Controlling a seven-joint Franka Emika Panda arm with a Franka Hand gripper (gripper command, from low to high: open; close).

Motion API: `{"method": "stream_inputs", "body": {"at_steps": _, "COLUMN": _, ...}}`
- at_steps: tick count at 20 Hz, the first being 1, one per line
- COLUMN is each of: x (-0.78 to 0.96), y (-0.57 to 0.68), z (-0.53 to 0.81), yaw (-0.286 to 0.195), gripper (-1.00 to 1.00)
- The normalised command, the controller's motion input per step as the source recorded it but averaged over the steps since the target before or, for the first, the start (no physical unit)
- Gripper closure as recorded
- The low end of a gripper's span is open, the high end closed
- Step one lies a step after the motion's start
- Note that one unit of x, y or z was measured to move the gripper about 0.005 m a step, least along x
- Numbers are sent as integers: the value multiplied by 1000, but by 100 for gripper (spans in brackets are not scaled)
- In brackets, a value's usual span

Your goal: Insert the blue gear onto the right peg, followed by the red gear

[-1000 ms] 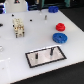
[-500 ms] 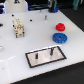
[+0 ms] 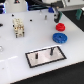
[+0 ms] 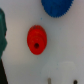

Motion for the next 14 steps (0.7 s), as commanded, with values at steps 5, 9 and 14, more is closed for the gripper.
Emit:
{"method": "stream_inputs", "body": {"at_steps": 5, "x": -165, "y": 8, "z": -472, "yaw": 0, "gripper": -100}}
{"method": "stream_inputs", "body": {"at_steps": 9, "x": -96, "y": -36, "z": -319, "yaw": 0, "gripper": -100}}
{"method": "stream_inputs", "body": {"at_steps": 14, "x": -205, "y": -390, "z": -4, "yaw": 0, "gripper": -100}}
